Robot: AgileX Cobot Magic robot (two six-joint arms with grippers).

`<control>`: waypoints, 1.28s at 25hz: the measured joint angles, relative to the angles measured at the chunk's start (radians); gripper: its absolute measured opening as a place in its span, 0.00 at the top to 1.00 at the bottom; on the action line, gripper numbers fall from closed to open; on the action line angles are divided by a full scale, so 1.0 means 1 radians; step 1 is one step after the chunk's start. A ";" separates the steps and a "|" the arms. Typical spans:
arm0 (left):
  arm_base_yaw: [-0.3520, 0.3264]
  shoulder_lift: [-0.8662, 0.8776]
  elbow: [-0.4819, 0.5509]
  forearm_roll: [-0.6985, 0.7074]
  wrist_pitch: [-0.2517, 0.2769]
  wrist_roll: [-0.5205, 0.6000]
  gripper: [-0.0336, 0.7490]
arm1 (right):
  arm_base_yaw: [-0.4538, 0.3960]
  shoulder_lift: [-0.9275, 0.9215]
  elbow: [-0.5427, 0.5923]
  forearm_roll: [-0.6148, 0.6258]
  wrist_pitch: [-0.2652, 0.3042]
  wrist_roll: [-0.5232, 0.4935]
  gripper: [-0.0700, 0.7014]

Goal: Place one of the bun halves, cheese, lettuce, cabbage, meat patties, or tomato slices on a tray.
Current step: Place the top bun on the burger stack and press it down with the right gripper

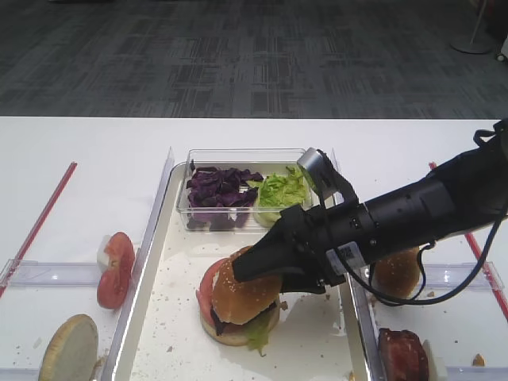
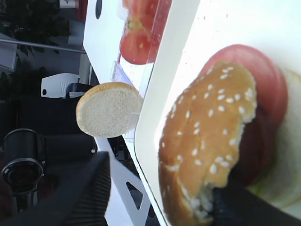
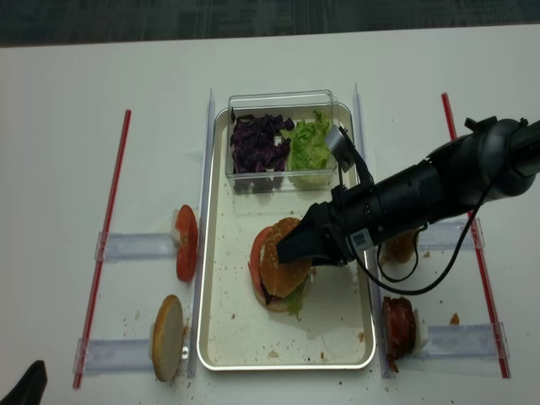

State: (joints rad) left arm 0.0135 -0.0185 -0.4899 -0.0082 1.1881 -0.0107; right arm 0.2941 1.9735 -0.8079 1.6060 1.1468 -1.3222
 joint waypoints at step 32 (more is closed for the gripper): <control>0.000 0.000 0.000 0.000 0.000 0.000 0.31 | 0.000 0.000 0.000 0.024 0.002 -0.027 0.13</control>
State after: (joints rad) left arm 0.0135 -0.0185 -0.4899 -0.0082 1.1881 -0.0107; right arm 0.2941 1.9735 -0.8079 1.6297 1.1487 -1.3492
